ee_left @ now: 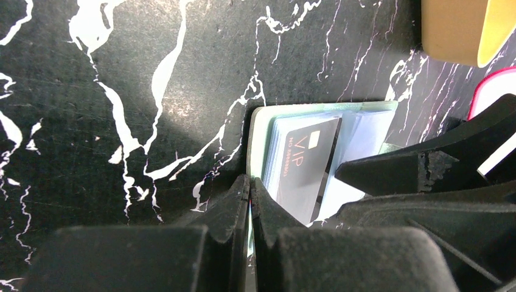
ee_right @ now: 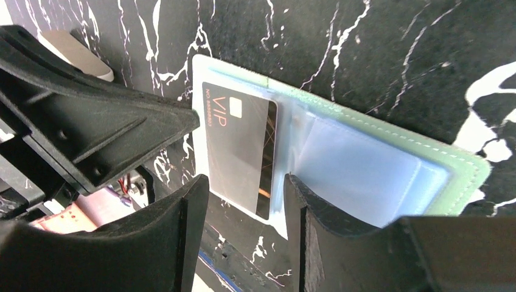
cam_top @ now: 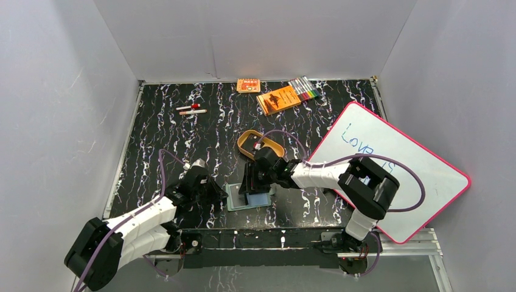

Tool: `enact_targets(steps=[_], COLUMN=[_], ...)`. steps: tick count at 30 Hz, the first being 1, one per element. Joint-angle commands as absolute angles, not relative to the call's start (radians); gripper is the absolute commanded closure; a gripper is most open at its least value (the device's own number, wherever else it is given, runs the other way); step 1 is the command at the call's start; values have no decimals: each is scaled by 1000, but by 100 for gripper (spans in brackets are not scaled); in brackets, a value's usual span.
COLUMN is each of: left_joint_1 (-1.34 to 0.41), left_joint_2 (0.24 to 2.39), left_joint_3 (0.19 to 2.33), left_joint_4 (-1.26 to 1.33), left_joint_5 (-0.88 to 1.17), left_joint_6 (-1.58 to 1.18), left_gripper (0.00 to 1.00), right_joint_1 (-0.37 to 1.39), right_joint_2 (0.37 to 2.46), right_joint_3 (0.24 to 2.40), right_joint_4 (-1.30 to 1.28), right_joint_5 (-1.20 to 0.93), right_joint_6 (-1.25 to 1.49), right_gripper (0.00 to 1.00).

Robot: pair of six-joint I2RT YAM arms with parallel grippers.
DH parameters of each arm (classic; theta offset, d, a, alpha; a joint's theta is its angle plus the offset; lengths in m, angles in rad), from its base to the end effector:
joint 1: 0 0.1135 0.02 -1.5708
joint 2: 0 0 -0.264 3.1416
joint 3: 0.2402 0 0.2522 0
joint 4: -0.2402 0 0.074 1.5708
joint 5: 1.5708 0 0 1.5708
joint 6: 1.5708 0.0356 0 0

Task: Put the credit cards into the card holder
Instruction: Insert the credit card into the card holder.

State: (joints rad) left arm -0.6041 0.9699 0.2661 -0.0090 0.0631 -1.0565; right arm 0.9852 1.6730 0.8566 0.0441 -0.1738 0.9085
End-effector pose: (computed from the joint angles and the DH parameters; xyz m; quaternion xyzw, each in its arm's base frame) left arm 0.1462 -0.1036 0.1469 -0.1911 0.8887 -0.3262 0.2593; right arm 0.1809 0.2839 0.1626 -0.0689 0.9159 0.3610 0.1614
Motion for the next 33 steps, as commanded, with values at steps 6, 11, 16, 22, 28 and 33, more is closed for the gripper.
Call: enact_targets(steps=[6,11,16,22,28,33], left_joint_1=[-604,-605,-605,-604,-604,-605], left_joint_2=[946,946,944,939,939,940], left_joint_3=[250,250,250,245,242,234], left_joint_4=[-28,-20,-19,-15,-6,-5], left_joint_5=[57,59,61,63,70,81], left_joint_6=[-1060,-1062,-1062,-1066,-1069,-1074], left_gripper=[100,100,100,100,100,100], right_joint_1=[1017,1021,1026,1027,1034,1038], right_joint_2=[1698,1717,1718,1717,1731,1746], right_joint_3=[921,933,941,945,965,982], right_joint_4=[21,2,2,-12,-9,-9], right_joint_5=[-197,-210,-210,-224,-244,-258], right_joint_6=[876,875,874,877,889,895], right_gripper=[43,44,44,44,45,46])
